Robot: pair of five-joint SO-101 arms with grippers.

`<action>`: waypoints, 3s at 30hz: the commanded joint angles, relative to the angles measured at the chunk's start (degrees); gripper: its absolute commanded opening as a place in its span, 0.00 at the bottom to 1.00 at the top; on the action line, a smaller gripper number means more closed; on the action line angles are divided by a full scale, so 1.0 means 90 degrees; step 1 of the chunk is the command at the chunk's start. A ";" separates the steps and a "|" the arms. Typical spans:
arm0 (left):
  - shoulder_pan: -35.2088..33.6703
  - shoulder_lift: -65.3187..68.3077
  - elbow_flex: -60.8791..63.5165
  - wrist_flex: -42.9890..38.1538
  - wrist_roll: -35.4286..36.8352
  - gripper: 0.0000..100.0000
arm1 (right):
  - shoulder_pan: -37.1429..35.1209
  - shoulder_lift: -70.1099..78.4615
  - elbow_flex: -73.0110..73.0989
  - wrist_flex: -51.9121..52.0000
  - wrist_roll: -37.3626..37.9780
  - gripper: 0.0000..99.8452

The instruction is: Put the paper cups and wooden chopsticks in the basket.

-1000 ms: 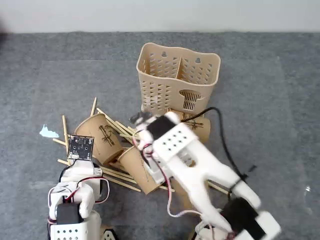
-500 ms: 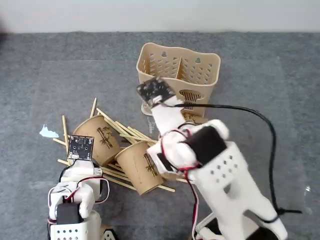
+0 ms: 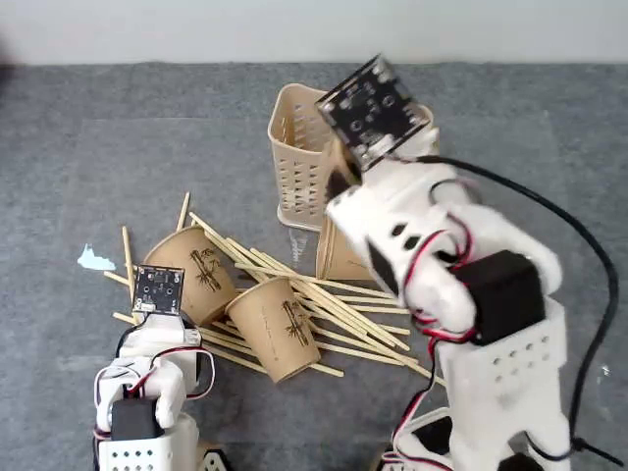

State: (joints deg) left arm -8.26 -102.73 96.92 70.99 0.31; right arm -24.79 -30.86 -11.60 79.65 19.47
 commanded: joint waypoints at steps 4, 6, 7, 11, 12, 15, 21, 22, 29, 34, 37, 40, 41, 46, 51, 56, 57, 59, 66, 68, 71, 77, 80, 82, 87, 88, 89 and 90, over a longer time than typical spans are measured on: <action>-0.0020 0.0020 -0.0054 0.0010 -0.0029 0.01 | 0.0571 0.0542 -0.0147 -0.1392 0.1143 0.01; -0.0020 0.0020 -0.0054 0.0010 -0.0029 0.01 | 0.0620 0.0816 -0.0147 -0.1490 0.1368 0.01; -0.0020 0.0020 -0.0054 0.0010 -0.0029 0.01 | 0.0650 0.0962 -0.0147 -0.1490 0.1475 0.01; -0.0020 0.0020 -0.0054 0.0010 -0.0029 0.01 | 0.0786 0.1441 -0.0147 -0.1431 0.1905 0.01; -0.0020 0.0020 -0.0054 0.0010 -0.0029 0.01 | 0.0825 0.1538 -0.0147 -0.1392 0.2012 0.01; -0.0020 0.0020 -0.0054 0.0010 -0.0029 0.01 | 0.0874 0.1832 -0.0147 -0.1109 0.2168 0.01; -0.0020 0.0020 -0.0054 0.0010 -0.0029 0.01 | 0.0884 0.1919 -0.0176 -0.0493 0.2168 0.01; -0.0020 0.0020 -0.0054 0.0010 -0.0029 0.01 | 0.0884 0.1939 -0.0176 -0.0444 0.2168 0.01; -0.0020 0.0020 -0.0054 0.0010 -0.0029 0.01 | 0.1040 0.2203 -0.0186 -0.0317 0.2168 0.03; -0.0020 0.0020 -0.0054 0.0010 -0.0029 0.01 | 0.1148 0.2193 -0.0322 -0.0308 0.2129 0.22; -0.0020 0.0020 -0.0054 0.0010 -0.0029 0.01 | 0.1099 0.2046 -0.0664 -0.0308 0.1905 0.25; -0.0020 0.0020 -0.0054 0.0010 -0.0029 0.01 | 0.0952 0.1822 -0.0850 -0.0259 0.1416 0.25; -0.0020 0.0020 -0.0054 0.0010 -0.0029 0.01 | 0.0874 0.1734 -0.0879 -0.0073 0.1358 0.25; -0.0020 0.0020 -0.0054 0.0010 -0.0029 0.01 | 0.0210 0.1372 -0.0879 0.1236 0.1299 0.25; -0.0020 0.0020 -0.0054 0.0010 -0.0029 0.01 | -0.0337 0.1324 -0.0840 0.2564 0.0567 0.25; -0.0020 0.0020 -0.0054 0.0010 -0.0029 0.01 | -0.0454 0.1275 -0.0029 0.2574 0.0440 0.25; -0.0020 0.0020 -0.0054 0.0010 -0.0029 0.01 | -0.0532 0.1314 0.0166 0.2574 0.0430 0.25; -0.0020 0.0020 -0.0054 0.0010 -0.0029 0.01 | -0.0669 0.1333 0.0635 0.2564 0.0410 0.25; -0.0020 0.0020 -0.0054 0.0010 -0.0029 0.01 | -0.0933 0.1333 0.2247 0.1089 -0.0547 0.25; -0.0020 0.0020 -0.0054 0.0010 -0.0029 0.01 | -0.0933 0.1333 0.2676 0.0493 -0.0723 0.25; -0.0020 0.0020 -0.0054 0.0010 -0.0029 0.01 | -0.0933 0.1333 0.3155 -0.0278 -0.0996 0.25; -0.0020 0.0020 -0.0054 0.0010 -0.0029 0.01 | -0.1118 0.1333 0.3829 -0.1470 -0.1280 0.25; -0.0020 0.0020 -0.0054 0.0010 -0.0029 0.01 | -0.1177 0.1333 0.4239 -0.2105 -0.1260 0.25; -0.0020 0.0020 -0.0054 0.0010 -0.0029 0.01 | -0.1197 0.1333 0.4562 -0.2554 -0.1250 0.25; -0.0020 0.0020 -0.0054 0.0010 -0.0029 0.01 | -0.1197 0.1333 0.5138 -0.3541 -0.0996 0.25; -0.0020 0.0020 -0.0054 0.0010 -0.0029 0.01 | -0.1197 0.1333 0.5226 -0.3678 -0.0860 0.25; -0.0020 0.0020 -0.0054 0.0010 -0.0029 0.01 | -0.1197 0.1333 0.5314 -0.3785 -0.0713 0.25; -0.0020 0.0020 -0.0054 0.0010 -0.0029 0.01 | -0.1197 0.1324 0.5382 -0.3863 -0.0615 0.25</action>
State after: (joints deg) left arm -8.09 -102.73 96.92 70.99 0.31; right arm -35.16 -16.70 35.87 48.00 11.12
